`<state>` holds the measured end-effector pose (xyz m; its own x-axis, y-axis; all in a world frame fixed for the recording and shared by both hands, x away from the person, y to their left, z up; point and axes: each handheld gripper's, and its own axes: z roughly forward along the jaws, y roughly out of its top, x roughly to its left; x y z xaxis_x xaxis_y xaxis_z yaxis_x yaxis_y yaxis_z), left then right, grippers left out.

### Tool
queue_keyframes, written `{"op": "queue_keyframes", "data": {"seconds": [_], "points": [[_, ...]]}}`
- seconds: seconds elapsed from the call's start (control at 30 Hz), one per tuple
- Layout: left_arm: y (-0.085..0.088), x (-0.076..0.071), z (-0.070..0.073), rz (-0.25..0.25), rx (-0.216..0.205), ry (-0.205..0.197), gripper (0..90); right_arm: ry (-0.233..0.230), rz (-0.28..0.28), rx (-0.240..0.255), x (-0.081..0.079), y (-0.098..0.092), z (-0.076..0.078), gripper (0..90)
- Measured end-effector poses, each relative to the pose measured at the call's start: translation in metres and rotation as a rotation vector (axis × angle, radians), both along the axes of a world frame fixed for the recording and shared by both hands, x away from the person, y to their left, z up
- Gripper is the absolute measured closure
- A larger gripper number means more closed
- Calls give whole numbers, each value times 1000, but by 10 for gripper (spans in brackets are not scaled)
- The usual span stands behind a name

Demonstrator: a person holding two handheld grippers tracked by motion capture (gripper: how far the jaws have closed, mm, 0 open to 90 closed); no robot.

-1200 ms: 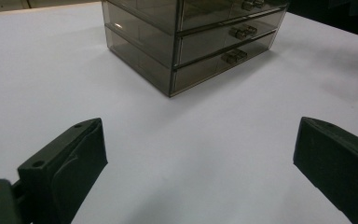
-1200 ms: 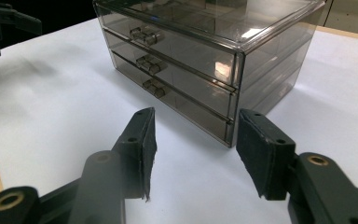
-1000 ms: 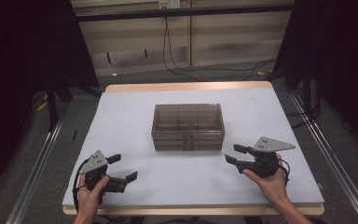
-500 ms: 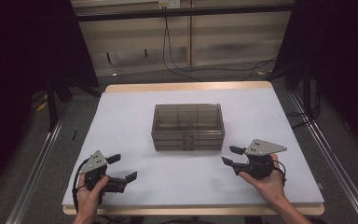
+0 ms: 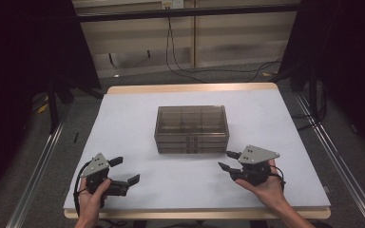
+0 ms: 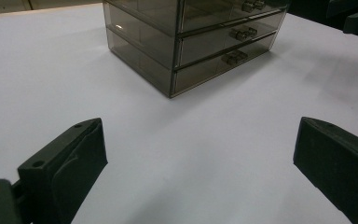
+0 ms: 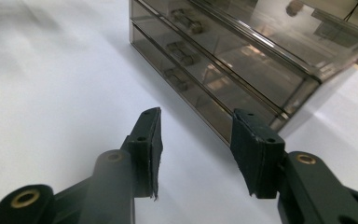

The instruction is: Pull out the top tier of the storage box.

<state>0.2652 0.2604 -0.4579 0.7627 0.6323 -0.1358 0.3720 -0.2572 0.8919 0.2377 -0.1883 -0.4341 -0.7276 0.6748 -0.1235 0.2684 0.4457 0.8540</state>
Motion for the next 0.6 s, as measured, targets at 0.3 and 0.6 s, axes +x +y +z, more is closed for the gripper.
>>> {"op": "queue_keyframes", "data": {"seconds": [0.3, 0.6], "points": [[0, 0, -1, 1, 4, 3, 25, -16, 27, -34, 0, 15, -1, 562], [1, 0, 0, 7, 8, 3, 25, -83, 53, -103, 2, 34, 1, 608]]}}
